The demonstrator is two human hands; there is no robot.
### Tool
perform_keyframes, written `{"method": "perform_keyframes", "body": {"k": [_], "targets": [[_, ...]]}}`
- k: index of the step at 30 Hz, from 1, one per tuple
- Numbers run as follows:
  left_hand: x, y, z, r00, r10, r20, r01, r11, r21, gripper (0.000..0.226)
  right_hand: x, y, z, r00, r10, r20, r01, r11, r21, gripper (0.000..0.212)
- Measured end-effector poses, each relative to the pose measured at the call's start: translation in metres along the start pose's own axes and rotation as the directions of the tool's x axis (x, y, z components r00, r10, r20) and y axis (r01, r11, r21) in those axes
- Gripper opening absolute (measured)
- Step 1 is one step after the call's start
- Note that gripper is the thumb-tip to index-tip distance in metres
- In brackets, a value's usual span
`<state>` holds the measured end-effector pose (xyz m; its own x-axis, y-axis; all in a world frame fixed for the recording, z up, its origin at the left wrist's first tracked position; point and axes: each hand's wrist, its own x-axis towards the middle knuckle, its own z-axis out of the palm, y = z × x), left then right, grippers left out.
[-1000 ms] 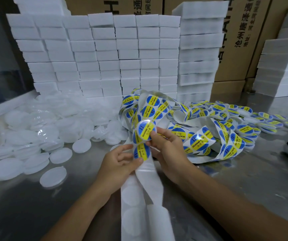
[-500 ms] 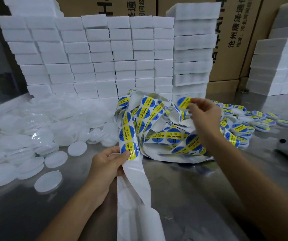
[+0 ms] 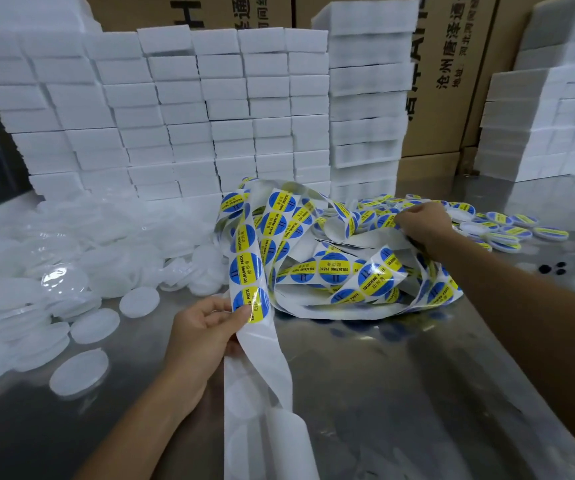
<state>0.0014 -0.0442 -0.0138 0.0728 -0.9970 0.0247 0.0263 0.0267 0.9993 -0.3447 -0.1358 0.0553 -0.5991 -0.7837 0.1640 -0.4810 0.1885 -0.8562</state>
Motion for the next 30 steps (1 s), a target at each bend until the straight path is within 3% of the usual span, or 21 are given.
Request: {"method": "perform_keyframes", "body": {"k": [5, 9, 14, 18, 20, 27, 30], "targets": [[-0.004, 0.004, 0.002, 1.0, 0.012, 0.001, -0.012, 1.0, 0.029, 0.018, -0.029, -0.022, 0.011, 0.948, -0.301, -0.105, 0.289, 0.95, -0.116, 0.021], [-0.008, 0.007, 0.005, 0.999, 0.03, -0.019, -0.029, 0.999, 0.035, 0.032, -0.081, -0.049, 0.041, 0.863, -0.505, -0.009, 0.505, 0.862, 0.039, 0.015], [-0.009, 0.009, 0.001, 1.0, 0.015, -0.024, -0.016, 0.999, -0.042, 0.028, -0.162, -0.061, 0.081, 0.656, -0.749, 0.087, 0.721, 0.657, 0.223, 0.01], [-0.007, 0.011, 0.0, 0.999, -0.031, -0.043, 0.024, 0.987, -0.16, 0.029, -0.197, -0.048, 0.096, 0.456, -0.877, 0.152, 0.849, 0.479, 0.223, 0.007], [-0.007, 0.011, -0.001, 0.998, -0.047, -0.044, 0.038, 0.981, -0.192, 0.032, -0.203, -0.04, 0.098, 0.405, -0.894, 0.195, 0.868, 0.442, 0.225, 0.009], [-0.013, 0.014, -0.013, 0.974, 0.017, 0.226, 0.044, 0.964, -0.261, 0.036, -0.205, -0.031, 0.099, 0.432, -0.88, 0.196, 0.853, 0.469, 0.229, 0.023], [-0.015, 0.014, -0.015, 0.969, 0.062, 0.24, 0.009, 0.959, -0.282, 0.038, -0.202, -0.031, 0.097, 0.439, -0.879, 0.186, 0.853, 0.473, 0.219, 0.027]]}}
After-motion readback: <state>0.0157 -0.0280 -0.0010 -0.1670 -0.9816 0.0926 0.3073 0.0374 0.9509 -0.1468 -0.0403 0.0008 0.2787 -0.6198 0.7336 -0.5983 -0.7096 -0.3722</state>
